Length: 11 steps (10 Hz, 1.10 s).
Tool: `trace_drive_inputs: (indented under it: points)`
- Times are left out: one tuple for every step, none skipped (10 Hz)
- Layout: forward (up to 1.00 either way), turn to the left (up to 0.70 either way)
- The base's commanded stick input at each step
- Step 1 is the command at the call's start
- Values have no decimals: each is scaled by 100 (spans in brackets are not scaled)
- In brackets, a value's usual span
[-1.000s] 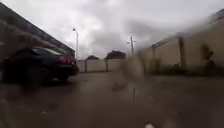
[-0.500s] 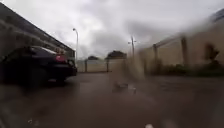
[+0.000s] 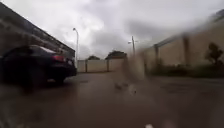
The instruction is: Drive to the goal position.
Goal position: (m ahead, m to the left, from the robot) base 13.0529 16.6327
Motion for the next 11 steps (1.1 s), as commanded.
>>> trace_drive_inputs:
  points:
    - [50, 2]
    - [50, 2]
    - [50, 2]
    - [50, 2]
    - [50, 2]
    - [50, 2]
    - [50, 2]
    - [50, 2]
    - [50, 2]
    - [50, 2]
    - [50, 2]
